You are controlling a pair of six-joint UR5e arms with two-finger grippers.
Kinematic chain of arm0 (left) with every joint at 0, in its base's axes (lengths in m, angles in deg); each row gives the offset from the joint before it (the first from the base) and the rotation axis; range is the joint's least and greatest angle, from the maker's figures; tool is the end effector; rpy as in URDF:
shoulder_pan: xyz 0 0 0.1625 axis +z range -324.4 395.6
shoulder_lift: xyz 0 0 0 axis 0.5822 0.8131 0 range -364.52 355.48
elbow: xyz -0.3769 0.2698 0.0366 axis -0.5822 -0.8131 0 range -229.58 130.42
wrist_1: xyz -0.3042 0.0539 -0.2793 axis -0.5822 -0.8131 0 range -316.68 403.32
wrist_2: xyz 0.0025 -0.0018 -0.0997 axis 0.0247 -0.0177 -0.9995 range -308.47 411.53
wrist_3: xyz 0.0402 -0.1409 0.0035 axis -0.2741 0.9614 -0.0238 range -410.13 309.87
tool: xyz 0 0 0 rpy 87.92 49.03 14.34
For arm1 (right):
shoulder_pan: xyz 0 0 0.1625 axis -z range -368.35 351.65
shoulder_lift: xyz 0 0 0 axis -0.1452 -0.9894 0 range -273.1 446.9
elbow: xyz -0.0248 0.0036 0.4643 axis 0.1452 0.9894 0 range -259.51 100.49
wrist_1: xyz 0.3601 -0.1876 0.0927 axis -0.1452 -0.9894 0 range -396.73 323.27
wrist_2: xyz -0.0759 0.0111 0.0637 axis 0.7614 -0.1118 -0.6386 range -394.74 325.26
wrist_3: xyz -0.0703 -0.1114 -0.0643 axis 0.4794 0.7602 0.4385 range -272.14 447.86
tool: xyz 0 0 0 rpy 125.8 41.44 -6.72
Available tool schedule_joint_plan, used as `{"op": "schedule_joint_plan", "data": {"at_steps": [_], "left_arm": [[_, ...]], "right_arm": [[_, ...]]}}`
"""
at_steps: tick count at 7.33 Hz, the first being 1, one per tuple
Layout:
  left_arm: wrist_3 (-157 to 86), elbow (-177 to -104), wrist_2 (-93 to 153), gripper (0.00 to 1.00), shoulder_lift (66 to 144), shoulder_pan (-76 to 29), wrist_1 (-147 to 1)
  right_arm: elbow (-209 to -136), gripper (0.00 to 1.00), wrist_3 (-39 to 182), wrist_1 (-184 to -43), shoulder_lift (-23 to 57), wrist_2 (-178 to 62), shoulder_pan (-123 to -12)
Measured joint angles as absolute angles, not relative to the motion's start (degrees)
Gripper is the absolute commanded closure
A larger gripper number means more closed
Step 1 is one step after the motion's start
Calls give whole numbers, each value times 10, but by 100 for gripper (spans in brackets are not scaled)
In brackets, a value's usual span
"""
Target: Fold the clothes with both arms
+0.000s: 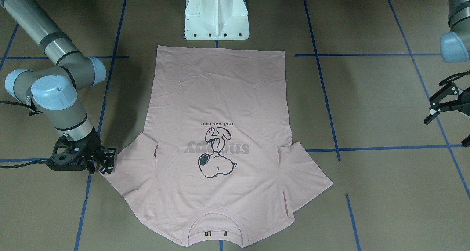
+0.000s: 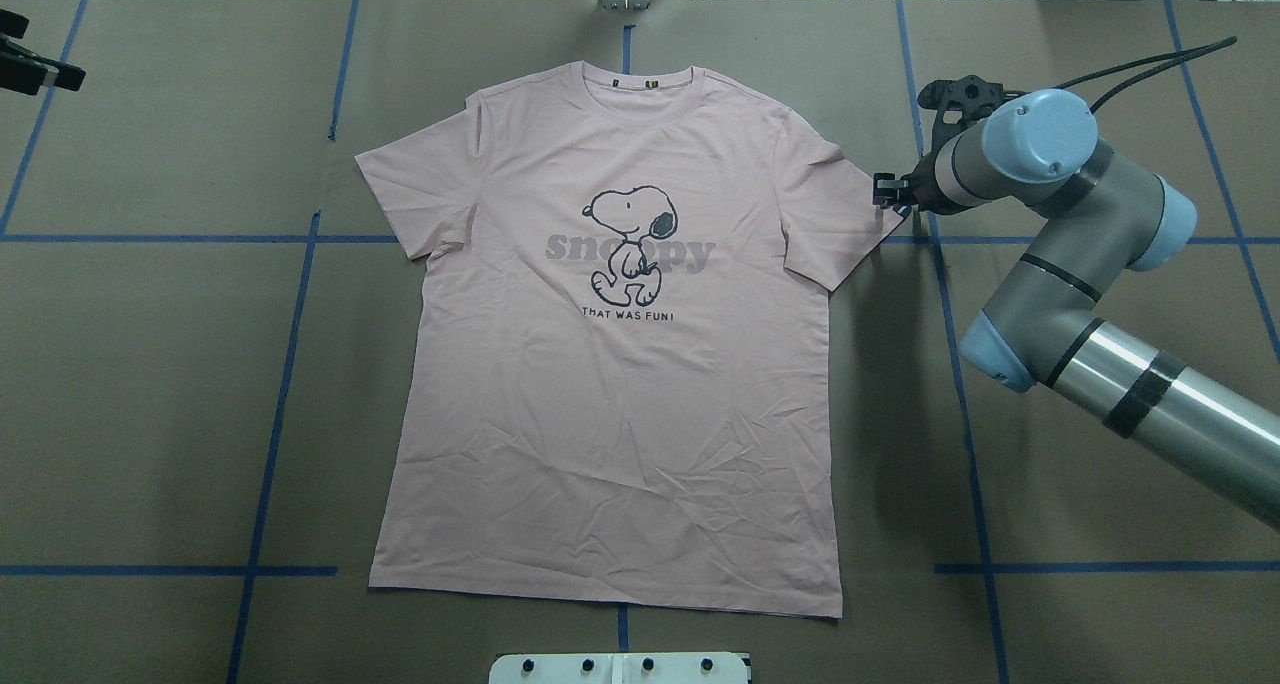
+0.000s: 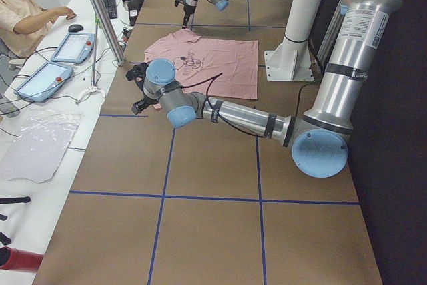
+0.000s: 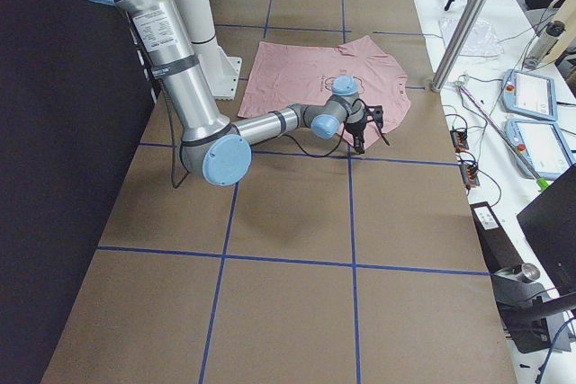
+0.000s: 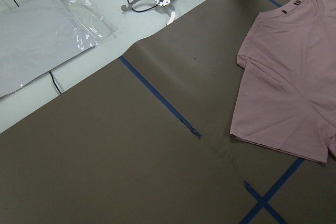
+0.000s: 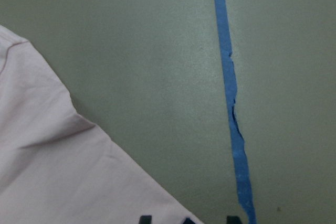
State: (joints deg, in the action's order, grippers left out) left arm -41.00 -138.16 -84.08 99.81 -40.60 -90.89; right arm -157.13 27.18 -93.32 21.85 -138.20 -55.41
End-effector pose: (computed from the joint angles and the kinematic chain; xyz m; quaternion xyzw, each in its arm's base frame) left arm 0.1248 -0.6283 0.4968 0.3643 0.4212 0.2181 0.8015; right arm -0.4402 -0.6189 0.5257 0.1550 -0.3715 0.0957 0.9104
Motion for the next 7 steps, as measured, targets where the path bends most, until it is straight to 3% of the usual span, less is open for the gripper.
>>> {"op": "schedule_joint_plan", "data": {"at_steps": [1, 2, 7], "left_arm": [[-410, -1381, -841, 0, 998, -406, -909], [-411, -1381, -841, 0, 998, -406, -909], [-411, -1382, -841, 0, 998, -406, -909]], "right_arm": [[-1571, 58, 272, -933, 218, -1382, -553], [-1570, 98, 272, -933, 218, -1382, -552], [-1586, 100, 270, -960, 223, -1383, -552]]}}
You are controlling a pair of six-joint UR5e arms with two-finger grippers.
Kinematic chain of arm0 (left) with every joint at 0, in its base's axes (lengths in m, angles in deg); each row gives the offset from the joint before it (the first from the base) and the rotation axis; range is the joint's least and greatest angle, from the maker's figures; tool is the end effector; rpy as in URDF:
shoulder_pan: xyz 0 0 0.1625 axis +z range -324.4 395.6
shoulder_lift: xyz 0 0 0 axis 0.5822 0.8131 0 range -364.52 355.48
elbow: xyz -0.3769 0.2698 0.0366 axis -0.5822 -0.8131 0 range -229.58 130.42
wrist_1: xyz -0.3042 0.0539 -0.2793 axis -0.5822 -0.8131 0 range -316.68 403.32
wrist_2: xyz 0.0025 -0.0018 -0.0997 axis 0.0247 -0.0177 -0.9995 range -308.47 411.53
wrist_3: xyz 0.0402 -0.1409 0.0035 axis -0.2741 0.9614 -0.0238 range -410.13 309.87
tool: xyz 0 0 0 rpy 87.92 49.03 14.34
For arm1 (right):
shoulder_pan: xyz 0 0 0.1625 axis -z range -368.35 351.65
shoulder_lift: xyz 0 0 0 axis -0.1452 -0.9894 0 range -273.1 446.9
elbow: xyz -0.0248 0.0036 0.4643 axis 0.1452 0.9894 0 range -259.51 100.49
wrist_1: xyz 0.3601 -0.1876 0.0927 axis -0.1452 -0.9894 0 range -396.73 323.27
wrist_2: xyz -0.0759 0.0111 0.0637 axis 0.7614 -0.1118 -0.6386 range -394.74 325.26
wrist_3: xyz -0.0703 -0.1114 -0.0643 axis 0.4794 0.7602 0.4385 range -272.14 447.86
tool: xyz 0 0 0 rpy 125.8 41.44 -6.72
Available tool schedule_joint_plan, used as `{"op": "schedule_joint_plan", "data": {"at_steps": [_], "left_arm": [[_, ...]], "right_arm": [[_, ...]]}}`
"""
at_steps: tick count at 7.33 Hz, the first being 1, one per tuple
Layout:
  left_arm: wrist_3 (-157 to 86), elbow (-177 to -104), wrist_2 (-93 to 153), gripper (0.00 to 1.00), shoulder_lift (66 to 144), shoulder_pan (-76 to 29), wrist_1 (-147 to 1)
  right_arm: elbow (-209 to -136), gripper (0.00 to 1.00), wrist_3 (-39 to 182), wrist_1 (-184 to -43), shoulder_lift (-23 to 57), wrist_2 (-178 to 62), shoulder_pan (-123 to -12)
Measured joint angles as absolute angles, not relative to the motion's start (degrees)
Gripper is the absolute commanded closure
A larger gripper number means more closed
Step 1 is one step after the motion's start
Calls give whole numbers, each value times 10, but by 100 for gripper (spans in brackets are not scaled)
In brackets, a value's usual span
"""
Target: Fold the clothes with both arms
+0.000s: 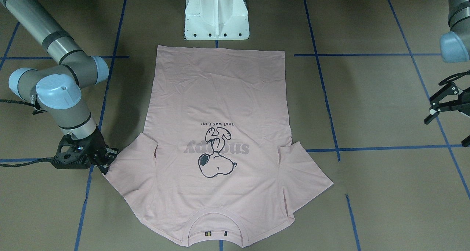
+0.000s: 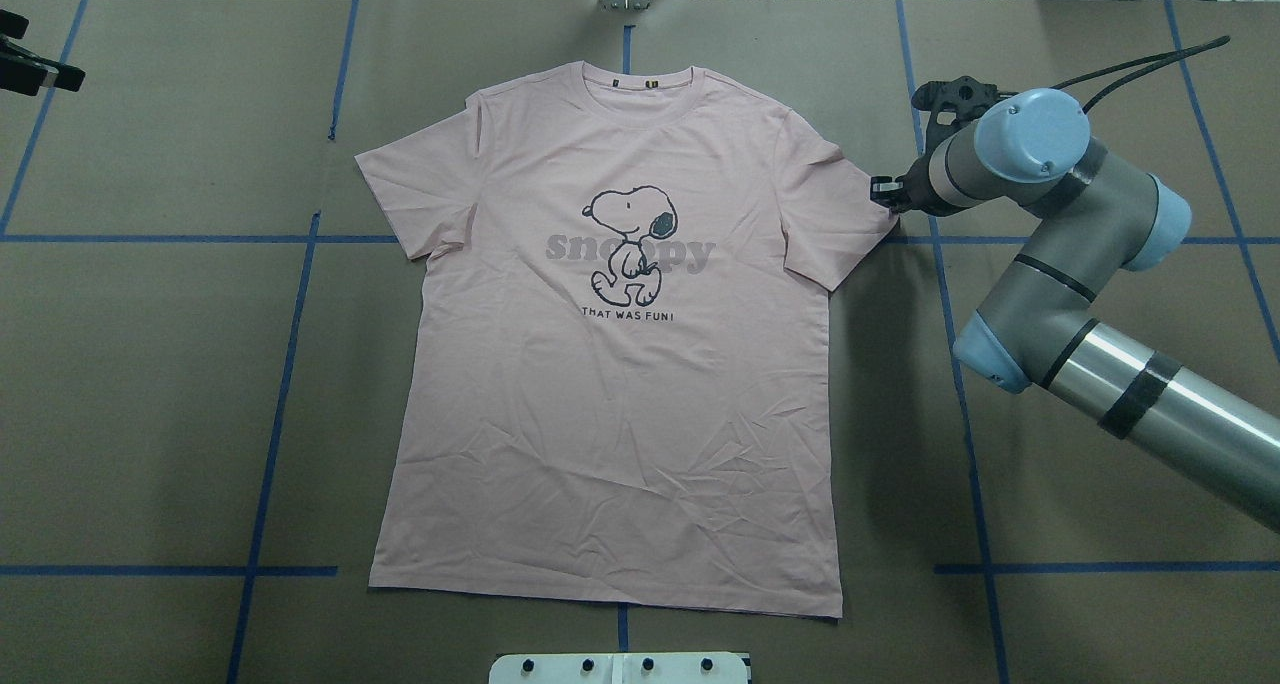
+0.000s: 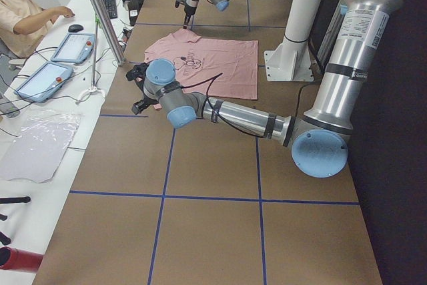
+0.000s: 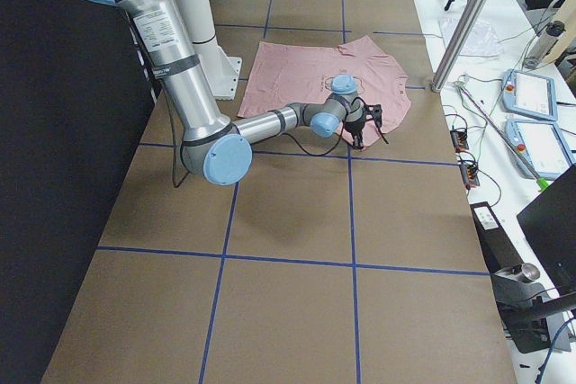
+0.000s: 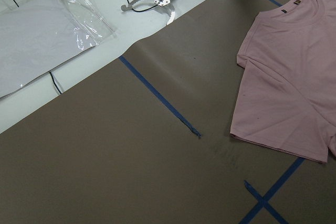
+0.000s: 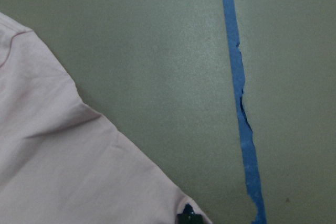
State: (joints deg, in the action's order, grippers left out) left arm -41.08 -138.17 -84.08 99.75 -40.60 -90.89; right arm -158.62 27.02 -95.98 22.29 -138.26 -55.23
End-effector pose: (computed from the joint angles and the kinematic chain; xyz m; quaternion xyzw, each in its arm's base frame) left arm 0.1248 -0.6279 0.4973 0.3642 0.4210 0.2185 0.8015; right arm -0.4421 -0.6172 0.5134 0.1497 -0.3678 0.0964 0.9127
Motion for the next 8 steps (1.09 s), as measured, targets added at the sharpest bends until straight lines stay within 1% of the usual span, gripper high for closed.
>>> {"op": "schedule_joint_plan", "data": {"at_steps": [2, 3, 4, 5, 7, 8], "left_arm": [[-411, -1382, -841, 0, 997, -406, -909], [-411, -1381, -841, 0, 997, -406, -909], [-410, -1381, -841, 0, 997, -406, -909], [-410, -1381, -841, 0, 997, -406, -909], [-409, -1381, -841, 0, 997, -406, -909], [-408, -1382, -841, 0, 997, -406, -909]], "right_arm": [[-1631, 100, 266, -1031, 236, -1382, -553], [-1655, 100, 246, -1099, 265, -1375, -549], [-1661, 100, 203, -1158, 305, -1353, -536], [-1647, 100, 155, -1188, 344, -1323, -518], [-1564, 100, 87, -1201, 422, -1273, -490], [-1529, 92, 74, -1194, 445, -1253, -484]]}}
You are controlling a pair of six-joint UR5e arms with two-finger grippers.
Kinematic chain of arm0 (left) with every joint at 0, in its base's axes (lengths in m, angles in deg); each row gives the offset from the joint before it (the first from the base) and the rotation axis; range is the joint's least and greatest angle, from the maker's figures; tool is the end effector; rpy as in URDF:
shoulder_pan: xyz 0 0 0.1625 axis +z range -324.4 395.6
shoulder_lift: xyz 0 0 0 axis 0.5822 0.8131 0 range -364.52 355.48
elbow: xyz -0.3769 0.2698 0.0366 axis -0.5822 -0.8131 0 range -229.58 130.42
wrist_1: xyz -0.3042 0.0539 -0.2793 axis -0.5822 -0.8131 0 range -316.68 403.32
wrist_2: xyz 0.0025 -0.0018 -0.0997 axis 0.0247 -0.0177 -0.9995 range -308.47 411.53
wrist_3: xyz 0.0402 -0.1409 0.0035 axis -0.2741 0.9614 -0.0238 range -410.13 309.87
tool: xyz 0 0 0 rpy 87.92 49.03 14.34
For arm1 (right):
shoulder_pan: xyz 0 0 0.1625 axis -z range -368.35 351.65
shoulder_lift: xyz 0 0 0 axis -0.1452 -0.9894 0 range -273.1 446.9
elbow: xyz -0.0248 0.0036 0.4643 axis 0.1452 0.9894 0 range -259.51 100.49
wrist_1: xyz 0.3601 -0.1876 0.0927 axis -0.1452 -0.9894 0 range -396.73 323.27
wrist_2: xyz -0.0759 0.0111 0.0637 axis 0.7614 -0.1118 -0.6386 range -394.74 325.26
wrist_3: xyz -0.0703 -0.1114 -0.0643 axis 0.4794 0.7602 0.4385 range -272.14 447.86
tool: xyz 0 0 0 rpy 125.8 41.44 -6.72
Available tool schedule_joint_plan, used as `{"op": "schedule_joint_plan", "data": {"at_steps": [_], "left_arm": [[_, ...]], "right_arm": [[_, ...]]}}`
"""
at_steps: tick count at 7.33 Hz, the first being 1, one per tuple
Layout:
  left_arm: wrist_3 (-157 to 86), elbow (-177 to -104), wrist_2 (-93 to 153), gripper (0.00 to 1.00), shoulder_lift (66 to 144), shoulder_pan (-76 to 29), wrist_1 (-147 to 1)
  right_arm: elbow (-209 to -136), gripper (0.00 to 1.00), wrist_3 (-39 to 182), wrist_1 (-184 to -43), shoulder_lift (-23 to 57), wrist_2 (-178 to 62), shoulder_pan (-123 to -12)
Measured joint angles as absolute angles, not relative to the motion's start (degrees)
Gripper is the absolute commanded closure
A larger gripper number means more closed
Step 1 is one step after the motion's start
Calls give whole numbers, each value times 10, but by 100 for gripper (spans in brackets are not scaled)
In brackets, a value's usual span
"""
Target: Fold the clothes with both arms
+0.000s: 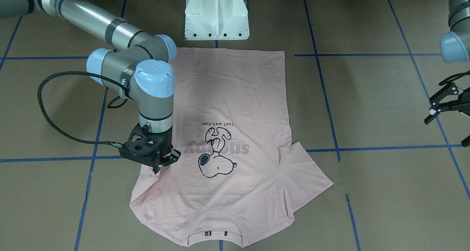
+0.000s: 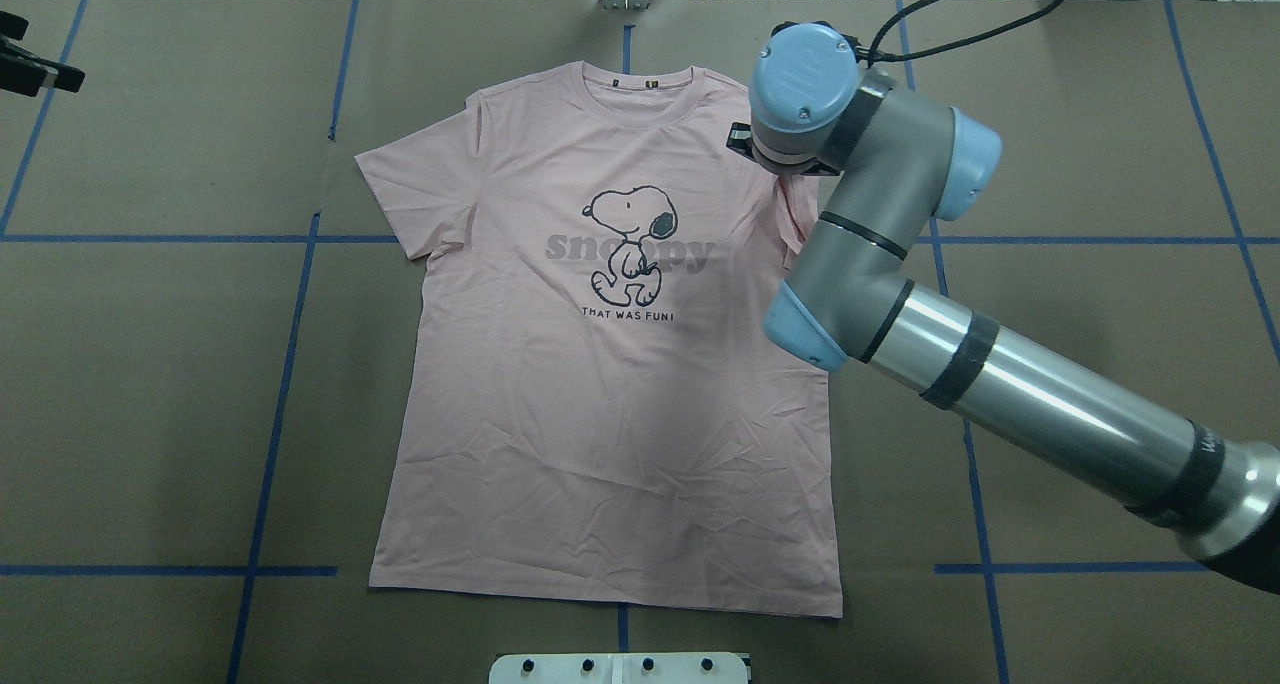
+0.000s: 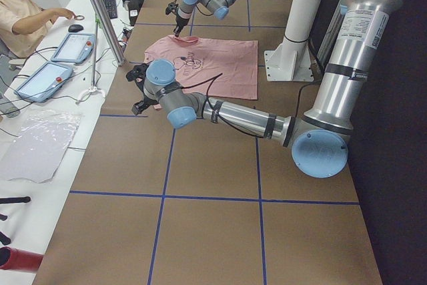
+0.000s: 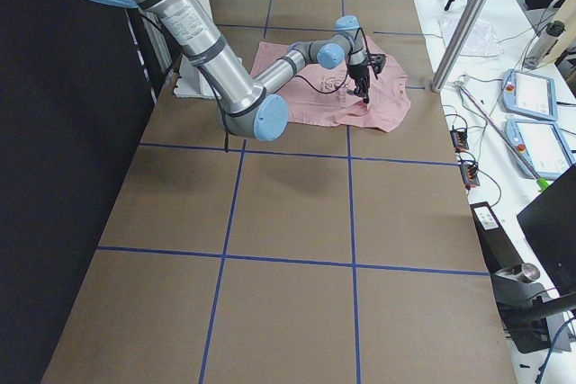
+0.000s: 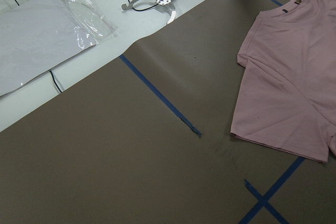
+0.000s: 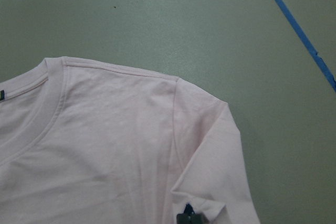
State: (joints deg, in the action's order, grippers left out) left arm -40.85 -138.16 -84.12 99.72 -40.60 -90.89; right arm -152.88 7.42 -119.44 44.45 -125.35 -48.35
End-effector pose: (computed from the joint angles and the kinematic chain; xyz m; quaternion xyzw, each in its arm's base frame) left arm 0.1248 -0.6277 0.4977 0.3629 0.4220 0.2169 0.8020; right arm -0.5668 -0.6478 0.3272 0.1326 -0.2992 0.2463 0.9123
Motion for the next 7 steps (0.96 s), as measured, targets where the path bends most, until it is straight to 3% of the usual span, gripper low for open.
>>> {"op": "schedule_joint_plan", "data": {"at_steps": [1, 7], "left_arm": [[-408, -1382, -841, 0, 996, -406, -909], [-382, -1381, -833, 0, 1003, -373, -907]], "right_arm": [[-1507, 1, 69, -1184, 455, -1240, -479], [-1498, 0, 125, -1177, 479, -1296, -498]]}}
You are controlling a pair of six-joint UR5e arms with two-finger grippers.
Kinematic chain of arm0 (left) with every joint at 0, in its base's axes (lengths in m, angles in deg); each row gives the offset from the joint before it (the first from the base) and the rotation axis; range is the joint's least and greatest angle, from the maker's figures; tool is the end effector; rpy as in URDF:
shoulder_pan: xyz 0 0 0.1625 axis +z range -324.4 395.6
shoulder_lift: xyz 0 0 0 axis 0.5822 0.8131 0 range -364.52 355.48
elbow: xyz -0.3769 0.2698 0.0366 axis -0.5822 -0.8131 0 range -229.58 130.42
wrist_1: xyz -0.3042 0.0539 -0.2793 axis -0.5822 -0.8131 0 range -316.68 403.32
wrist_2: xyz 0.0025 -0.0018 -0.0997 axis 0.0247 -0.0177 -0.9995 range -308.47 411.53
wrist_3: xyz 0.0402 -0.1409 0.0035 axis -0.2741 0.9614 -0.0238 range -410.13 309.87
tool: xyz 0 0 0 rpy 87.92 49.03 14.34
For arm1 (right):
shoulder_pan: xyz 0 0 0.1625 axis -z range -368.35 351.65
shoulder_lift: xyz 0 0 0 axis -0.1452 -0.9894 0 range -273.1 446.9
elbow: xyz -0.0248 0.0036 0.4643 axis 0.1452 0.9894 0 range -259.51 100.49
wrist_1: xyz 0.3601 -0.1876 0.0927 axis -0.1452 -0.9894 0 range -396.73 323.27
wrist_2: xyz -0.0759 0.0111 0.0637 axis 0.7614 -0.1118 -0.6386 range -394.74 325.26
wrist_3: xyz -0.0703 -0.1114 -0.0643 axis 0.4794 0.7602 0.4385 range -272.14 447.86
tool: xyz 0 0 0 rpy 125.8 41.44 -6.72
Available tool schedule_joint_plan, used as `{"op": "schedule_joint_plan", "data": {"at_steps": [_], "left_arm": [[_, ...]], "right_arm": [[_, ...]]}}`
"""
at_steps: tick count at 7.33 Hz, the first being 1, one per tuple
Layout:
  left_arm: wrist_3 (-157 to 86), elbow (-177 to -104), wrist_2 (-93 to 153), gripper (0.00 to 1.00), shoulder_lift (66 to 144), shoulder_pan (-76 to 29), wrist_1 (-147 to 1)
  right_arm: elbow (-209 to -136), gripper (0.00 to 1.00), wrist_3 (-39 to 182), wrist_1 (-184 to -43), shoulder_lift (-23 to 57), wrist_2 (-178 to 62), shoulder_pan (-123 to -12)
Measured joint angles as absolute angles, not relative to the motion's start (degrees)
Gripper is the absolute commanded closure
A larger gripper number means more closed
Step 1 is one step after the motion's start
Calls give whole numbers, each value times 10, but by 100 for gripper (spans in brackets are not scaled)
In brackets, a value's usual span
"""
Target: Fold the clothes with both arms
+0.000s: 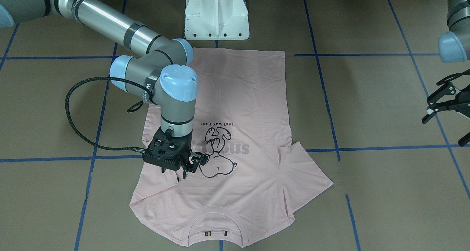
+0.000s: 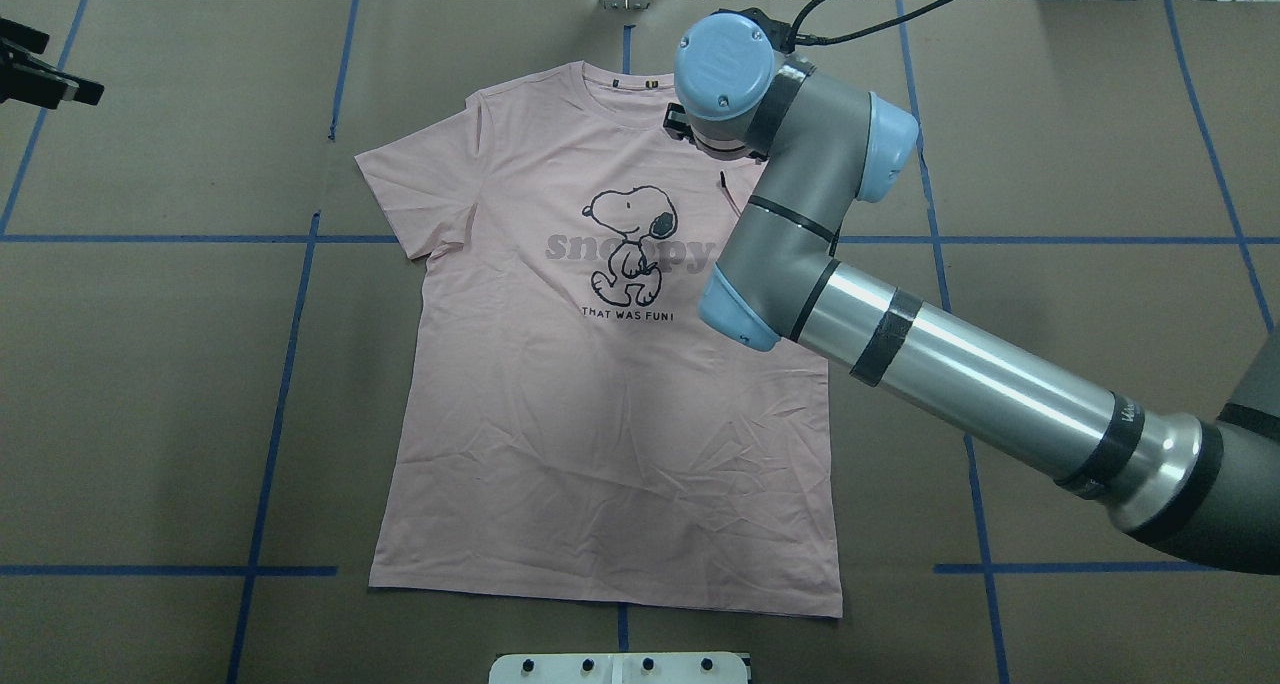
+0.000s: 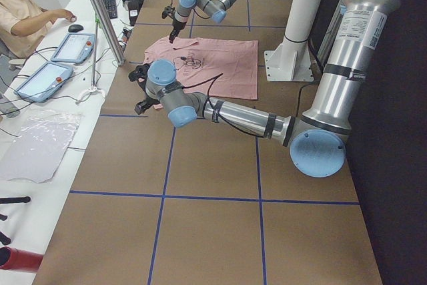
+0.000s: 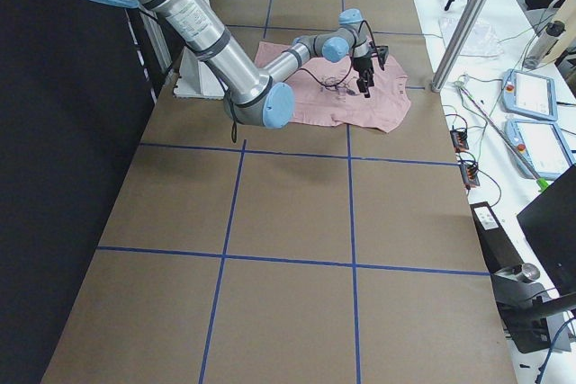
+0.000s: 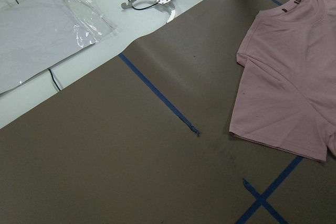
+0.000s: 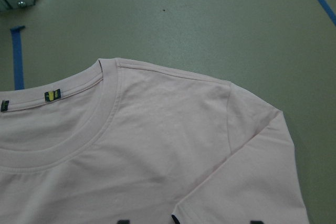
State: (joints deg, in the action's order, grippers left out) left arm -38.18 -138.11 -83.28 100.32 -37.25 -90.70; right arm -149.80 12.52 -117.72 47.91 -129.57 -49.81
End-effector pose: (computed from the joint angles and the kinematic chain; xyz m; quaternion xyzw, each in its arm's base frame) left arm 0.1613 -0.6245 0.4928 0.3457 0.4351 0.2195 0.8019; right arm -0.5711 -0.6662 0.2971 0.1270 -0.3223 0.2032 0.9158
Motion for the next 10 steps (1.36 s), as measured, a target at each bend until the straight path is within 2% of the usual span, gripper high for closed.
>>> {"op": "schedule_joint_plan", "data": {"at_steps": [1, 3, 4, 7, 9, 10], "left_arm": [[-329, -1380, -803, 0, 1015, -341, -907], [-201, -1357, -729, 28, 1061, -269, -904], [-148, -1336, -699, 34, 1085, -243, -904], [-49, -1266, -588, 40, 1141, -191, -908], [-20, -1207, -526, 41, 1168, -157, -930], [-9, -1171, -507, 45, 1173, -144, -963]], "right_arm": [[-1512, 0, 169, -1179, 465, -1336, -521], [-1567, 0, 287, -1172, 401, -1414, -578], [-1595, 0, 346, -1155, 360, -1458, -611], [-1627, 0, 417, -1033, 247, -1558, -676], [-1635, 0, 419, -1016, 230, -1564, -683], [-1637, 0, 417, -1015, 227, -1563, -683]]}}
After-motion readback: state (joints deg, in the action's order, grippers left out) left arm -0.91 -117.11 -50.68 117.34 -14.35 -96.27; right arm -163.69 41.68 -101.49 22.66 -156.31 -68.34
